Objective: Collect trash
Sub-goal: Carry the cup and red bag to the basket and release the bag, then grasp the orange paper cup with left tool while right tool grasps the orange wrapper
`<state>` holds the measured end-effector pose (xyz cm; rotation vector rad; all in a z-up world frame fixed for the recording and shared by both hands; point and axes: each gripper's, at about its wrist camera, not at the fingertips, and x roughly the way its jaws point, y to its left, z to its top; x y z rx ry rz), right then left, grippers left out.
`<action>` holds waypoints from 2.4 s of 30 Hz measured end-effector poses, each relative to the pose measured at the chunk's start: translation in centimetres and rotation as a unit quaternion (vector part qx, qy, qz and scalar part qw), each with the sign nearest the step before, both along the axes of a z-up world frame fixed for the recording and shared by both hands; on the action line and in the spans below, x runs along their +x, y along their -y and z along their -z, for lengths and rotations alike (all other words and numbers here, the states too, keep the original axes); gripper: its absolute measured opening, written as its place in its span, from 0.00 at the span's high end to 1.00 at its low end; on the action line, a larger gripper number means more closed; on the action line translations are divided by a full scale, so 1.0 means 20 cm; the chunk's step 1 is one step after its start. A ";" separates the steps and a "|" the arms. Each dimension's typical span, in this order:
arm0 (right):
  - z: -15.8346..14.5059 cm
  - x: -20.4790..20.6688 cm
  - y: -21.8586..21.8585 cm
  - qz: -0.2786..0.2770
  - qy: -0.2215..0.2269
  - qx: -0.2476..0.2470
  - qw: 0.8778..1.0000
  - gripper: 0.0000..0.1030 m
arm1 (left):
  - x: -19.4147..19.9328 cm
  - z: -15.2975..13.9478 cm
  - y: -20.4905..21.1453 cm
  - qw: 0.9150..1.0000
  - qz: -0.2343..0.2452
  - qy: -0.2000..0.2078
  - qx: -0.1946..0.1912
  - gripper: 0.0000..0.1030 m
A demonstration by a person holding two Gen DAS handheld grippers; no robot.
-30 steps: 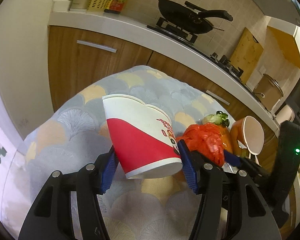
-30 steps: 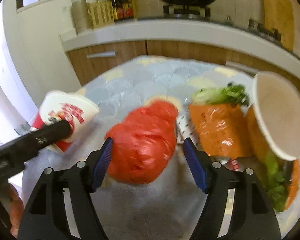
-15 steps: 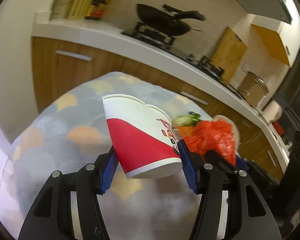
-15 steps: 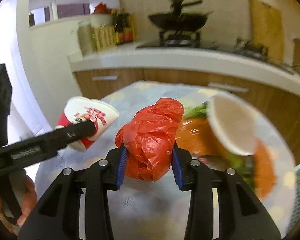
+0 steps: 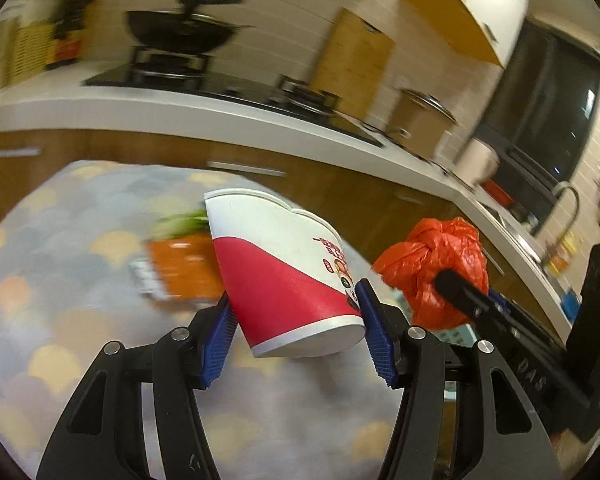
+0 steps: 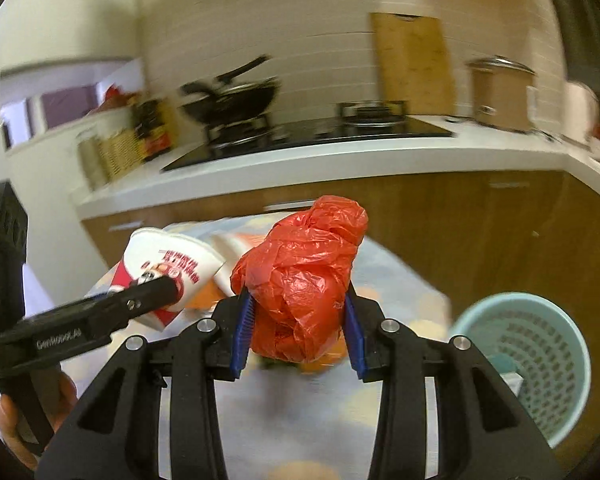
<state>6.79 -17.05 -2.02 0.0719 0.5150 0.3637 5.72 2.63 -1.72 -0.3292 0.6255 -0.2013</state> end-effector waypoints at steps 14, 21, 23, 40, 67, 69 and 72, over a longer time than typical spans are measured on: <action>0.09 -0.01 0.78 0.147 -0.016 0.017 0.989 0.65 | 0.23 0.05 0.72 0.991 0.132 -0.013 0.030 0.46; 0.21 0.00 1.03 0.189 -0.051 0.028 0.980 0.65 | 0.32 0.14 0.96 0.984 0.170 -0.040 0.033 0.46; 0.24 0.00 1.06 0.196 -0.058 0.025 0.979 0.65 | 0.35 0.17 1.01 0.982 0.178 -0.048 0.033 0.46; 0.38 0.09 1.17 0.220 -0.119 0.026 0.968 0.51 | 0.43 0.30 1.23 0.973 0.206 -0.083 0.062 0.44; 0.18 0.26 0.34 0.054 -0.050 -0.004 0.997 0.44 | 0.24 -0.14 0.32 0.998 0.003 0.022 0.051 0.25; 0.21 0.30 0.20 0.027 -0.046 -0.004 0.999 0.44 | 0.24 -0.15 0.19 0.998 -0.030 0.025 0.058 0.24; 0.26 0.35 0.03 0.001 -0.042 -0.010 0.999 0.44 | 0.28 -0.13 0.02 0.997 -0.063 0.015 0.049 0.22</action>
